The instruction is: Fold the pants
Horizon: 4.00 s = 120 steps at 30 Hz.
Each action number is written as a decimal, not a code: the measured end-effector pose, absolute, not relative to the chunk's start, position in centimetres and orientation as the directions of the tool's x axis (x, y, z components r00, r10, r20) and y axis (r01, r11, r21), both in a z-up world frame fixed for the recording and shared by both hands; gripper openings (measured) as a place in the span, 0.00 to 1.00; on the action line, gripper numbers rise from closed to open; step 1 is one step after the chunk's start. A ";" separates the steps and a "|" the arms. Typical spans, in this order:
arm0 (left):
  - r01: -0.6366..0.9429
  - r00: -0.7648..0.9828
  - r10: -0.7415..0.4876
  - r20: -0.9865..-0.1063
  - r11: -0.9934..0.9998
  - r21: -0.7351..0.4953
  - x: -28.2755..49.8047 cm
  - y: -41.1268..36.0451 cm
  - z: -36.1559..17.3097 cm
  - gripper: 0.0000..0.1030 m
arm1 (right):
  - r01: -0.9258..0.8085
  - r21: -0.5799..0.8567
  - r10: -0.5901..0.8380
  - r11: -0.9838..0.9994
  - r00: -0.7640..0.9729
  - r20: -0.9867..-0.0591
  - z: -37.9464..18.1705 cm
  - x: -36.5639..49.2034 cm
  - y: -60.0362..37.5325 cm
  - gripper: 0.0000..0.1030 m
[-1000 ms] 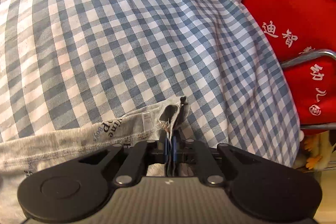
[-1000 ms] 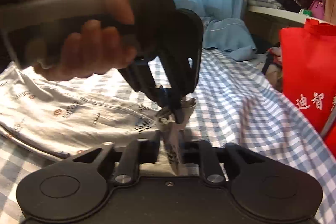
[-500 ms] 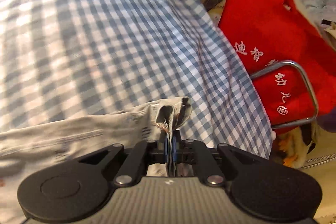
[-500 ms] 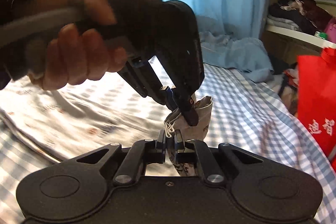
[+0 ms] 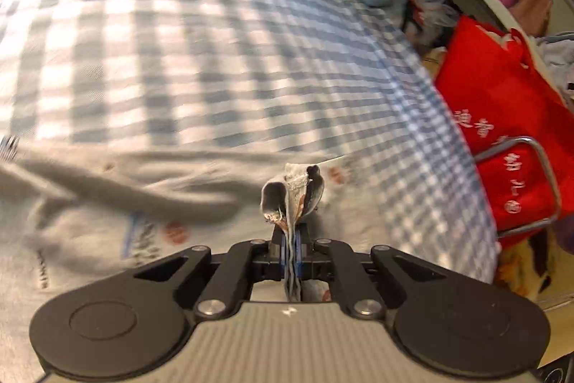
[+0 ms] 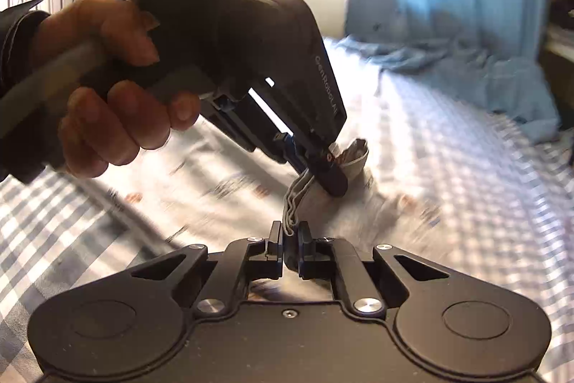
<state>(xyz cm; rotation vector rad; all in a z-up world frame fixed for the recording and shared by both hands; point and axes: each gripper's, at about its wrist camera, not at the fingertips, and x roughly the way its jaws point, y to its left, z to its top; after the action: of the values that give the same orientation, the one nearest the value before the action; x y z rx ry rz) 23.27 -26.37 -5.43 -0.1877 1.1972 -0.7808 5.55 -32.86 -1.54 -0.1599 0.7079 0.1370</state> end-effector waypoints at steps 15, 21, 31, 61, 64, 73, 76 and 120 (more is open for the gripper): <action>0.376 0.155 -0.607 -0.780 0.766 -0.521 23.2 -24.6 -8.6 0.06 | -0.178 -0.099 0.052 0.979 0.689 -0.723 -4.9 7.1 -31.0 0.07; 0.379 0.151 -0.597 -0.788 0.771 -0.512 23.2 -24.8 -8.8 0.06 | -0.167 -0.087 0.055 0.982 0.697 -0.715 -5.5 6.4 -31.4 0.08; 0.366 0.152 -0.596 -0.789 0.775 -0.515 23.3 -25.0 -8.8 0.05 | -0.167 -0.079 0.062 0.983 0.700 -0.712 -5.2 6.1 -31.4 0.07; 0.308 0.180 -0.597 -0.782 0.789 -0.531 27.1 -5.6 -3.1 0.04 | -0.378 0.044 0.321 0.925 0.713 -0.624 0.7 10.4 -17.1 0.08; 0.314 0.187 -0.587 -0.788 0.796 -0.518 27.4 -4.4 -3.7 0.04 | -0.397 0.052 0.339 0.916 0.699 -0.629 0.2 11.0 -15.8 0.08; 0.270 0.237 -0.563 -0.791 0.821 -0.503 27.6 -1.6 -7.8 0.37 | -0.354 0.020 0.272 0.935 0.679 -0.682 -1.5 10.1 -16.5 0.41; 0.230 0.324 -0.543 -0.774 0.839 -0.492 26.4 -0.8 -7.1 0.75 | -0.268 -0.033 0.177 0.963 0.718 -0.673 -1.3 9.2 -19.0 0.82; -0.118 0.704 0.123 -0.700 0.991 0.055 19.4 -9.2 -6.5 1.00 | -0.116 -0.418 -0.089 0.901 0.894 -0.438 -6.2 14.3 -33.2 0.99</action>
<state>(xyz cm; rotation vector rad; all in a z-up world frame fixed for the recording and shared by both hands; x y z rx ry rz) 19.38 -9.24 -6.54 0.0058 0.7789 0.1341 14.29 -33.21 -6.17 -0.4525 0.4676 0.0144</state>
